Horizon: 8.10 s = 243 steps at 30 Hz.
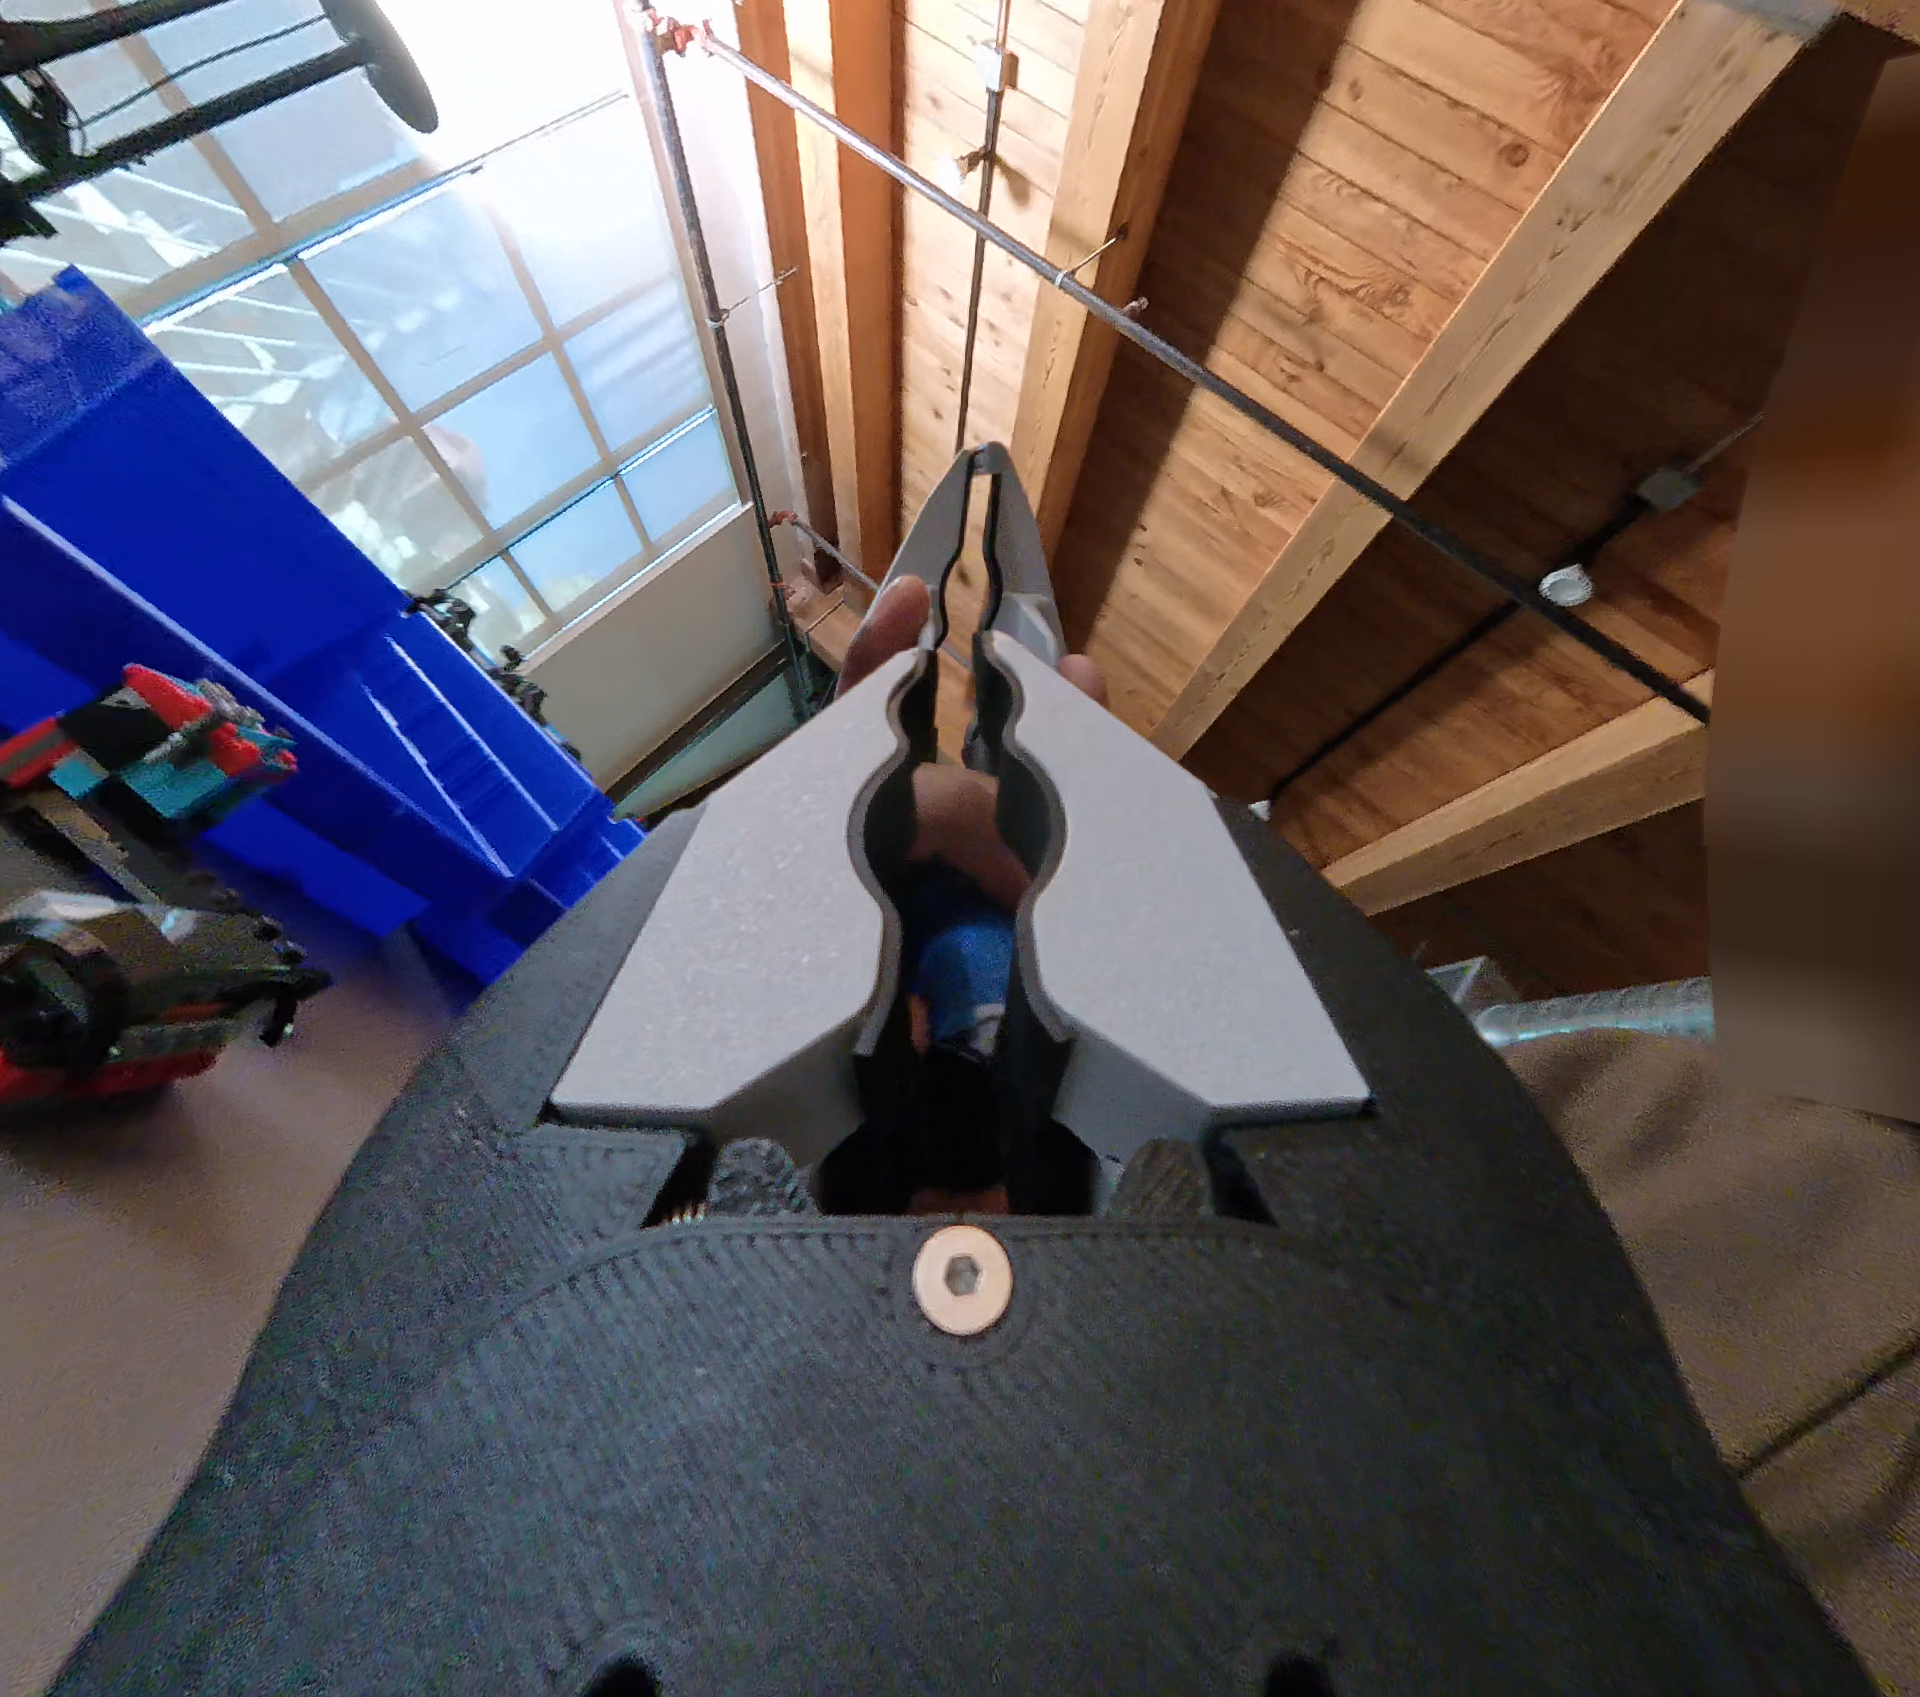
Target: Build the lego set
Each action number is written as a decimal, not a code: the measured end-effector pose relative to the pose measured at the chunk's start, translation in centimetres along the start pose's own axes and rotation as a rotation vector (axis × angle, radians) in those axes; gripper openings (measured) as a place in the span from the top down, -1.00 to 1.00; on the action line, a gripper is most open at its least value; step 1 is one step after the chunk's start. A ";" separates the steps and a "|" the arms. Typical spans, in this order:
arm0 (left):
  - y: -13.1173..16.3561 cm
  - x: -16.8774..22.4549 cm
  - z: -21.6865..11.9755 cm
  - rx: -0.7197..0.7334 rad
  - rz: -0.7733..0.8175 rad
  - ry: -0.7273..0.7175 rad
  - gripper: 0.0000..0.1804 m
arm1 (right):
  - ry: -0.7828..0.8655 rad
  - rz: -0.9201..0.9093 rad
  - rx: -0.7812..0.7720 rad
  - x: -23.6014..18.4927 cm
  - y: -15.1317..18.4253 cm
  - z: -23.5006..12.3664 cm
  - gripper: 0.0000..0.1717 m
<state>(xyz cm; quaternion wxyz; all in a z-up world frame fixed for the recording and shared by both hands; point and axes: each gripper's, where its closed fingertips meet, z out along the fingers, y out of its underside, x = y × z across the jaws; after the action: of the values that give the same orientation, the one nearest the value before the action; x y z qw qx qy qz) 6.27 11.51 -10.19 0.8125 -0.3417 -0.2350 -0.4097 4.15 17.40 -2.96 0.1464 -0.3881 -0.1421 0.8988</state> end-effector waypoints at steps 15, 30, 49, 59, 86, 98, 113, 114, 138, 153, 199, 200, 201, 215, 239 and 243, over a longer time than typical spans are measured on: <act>-2.1 -1.8 3.3 -0.289 0.400 -0.105 0.92 | 0.063 -0.289 -0.283 3.2 -3.3 0.2 0.92; 1.7 -19.1 -0.1 -1.392 0.757 -0.134 0.65 | 0.121 -0.349 -0.599 10.1 -4.7 -1.8 0.91; 3.3 -21.5 -2.1 -1.621 0.842 -0.169 0.54 | 0.131 -0.275 -0.695 11.8 -2.5 -3.3 0.91; 2.4 -20.8 -2.2 -1.562 0.882 -0.158 0.70 | 0.094 -0.283 -0.805 11.1 0.0 -4.0 0.91; -0.6 -12.3 -13.5 -1.721 0.871 0.145 0.70 | 0.174 -0.303 -1.647 10.0 17.3 -14.5 0.91; -0.7 -12.4 -13.6 -1.703 0.902 0.146 0.70 | 0.144 -0.297 -1.707 10.3 17.6 -14.8 0.91; -0.8 -12.9 -13.2 -1.665 0.925 0.029 0.69 | 0.094 -0.215 -1.685 9.7 16.7 -15.1 0.91; -0.8 -12.9 -13.1 -1.659 0.934 0.021 0.69 | 0.096 -0.205 -1.684 9.7 16.7 -15.1 0.91; 3.9 -6.7 -12.1 -1.505 0.995 0.362 0.74 | 0.019 0.076 -1.722 8.2 17.0 -15.3 0.91; 5.0 -6.0 -12.2 -1.501 1.031 0.451 0.88 | -0.049 0.182 -1.748 7.0 16.9 -15.5 0.92; -0.6 -7.6 -10.0 -1.365 0.684 0.110 0.89 | -0.078 -0.844 -1.319 9.6 15.3 -9.9 0.89; -0.7 -7.7 -10.0 -1.361 0.699 0.103 0.89 | -0.076 -0.837 -1.322 9.6 15.3 -9.9 0.89; -0.8 -8.0 -10.1 -1.365 0.730 0.089 0.84 | -0.073 -0.829 -1.325 9.7 15.2 -9.9 0.89; -0.9 -12.5 -13.2 -1.624 0.920 -0.077 0.55 | 0.023 -0.745 -1.422 11.1 15.0 -10.9 0.89; 0.8 -11.1 -12.3 -1.599 0.918 0.044 0.71 | 0.055 -0.689 -1.516 11.8 15.5 -11.8 0.89; 0.9 -11.0 -12.2 -1.592 0.925 0.055 0.71 | 0.054 -0.689 -1.523 11.8 15.6 -11.9 0.89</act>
<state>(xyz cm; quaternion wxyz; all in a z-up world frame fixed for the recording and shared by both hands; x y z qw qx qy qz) 2.17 8.29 -25.81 0.4260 -0.8500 0.2956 -0.0929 2.81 9.23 -24.31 0.1138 -0.3371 -0.8178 0.4523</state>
